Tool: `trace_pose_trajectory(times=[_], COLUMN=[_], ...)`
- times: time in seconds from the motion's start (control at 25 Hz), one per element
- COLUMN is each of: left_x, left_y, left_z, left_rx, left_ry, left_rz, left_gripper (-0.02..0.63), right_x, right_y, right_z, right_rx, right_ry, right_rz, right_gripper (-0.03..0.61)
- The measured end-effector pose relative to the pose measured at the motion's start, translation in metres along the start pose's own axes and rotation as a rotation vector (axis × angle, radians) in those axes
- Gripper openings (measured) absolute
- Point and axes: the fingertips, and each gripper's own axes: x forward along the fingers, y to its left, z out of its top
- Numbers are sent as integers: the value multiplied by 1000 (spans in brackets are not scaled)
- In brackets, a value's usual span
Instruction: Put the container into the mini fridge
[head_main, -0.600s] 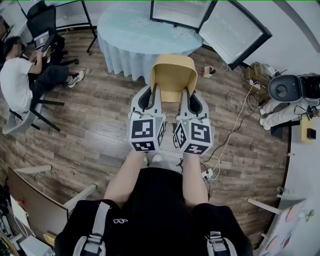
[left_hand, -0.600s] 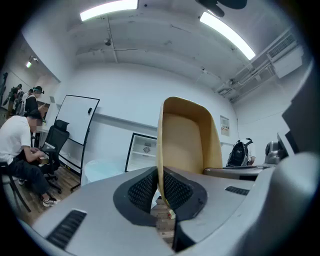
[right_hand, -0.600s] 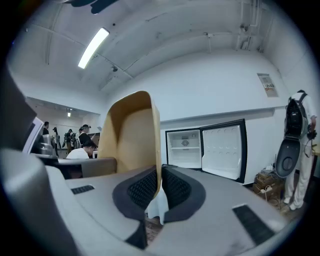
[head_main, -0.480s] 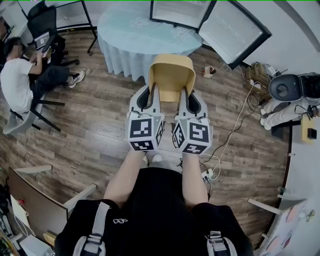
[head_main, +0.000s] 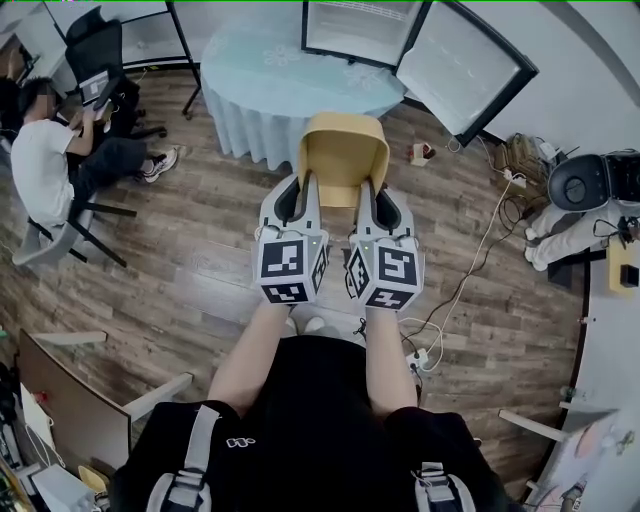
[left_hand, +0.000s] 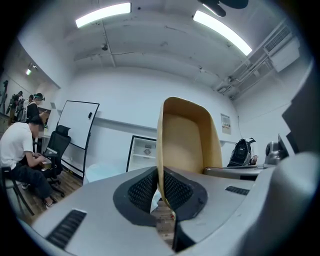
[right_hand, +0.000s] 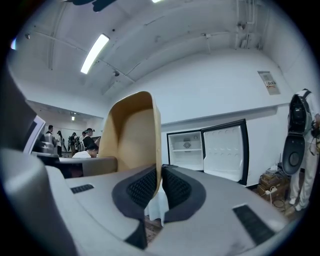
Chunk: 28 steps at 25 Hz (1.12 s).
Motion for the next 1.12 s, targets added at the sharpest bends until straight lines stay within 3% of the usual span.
trace_pose_trajectory(times=[0.68, 1.12], left_x=[9, 38], left_y=[-42, -40], left_z=[-2, -1], left_rx=[39, 27], left_ry=[-11, -26], left_rz=[-17, -26], left_gripper=[21, 21], right_x=[-14, 11], right_y=[-40, -54], right_z=[3, 7], right_rx=[24, 8], right_ry=[-28, -34], right_rz=[9, 9], right_gripper=[23, 23])
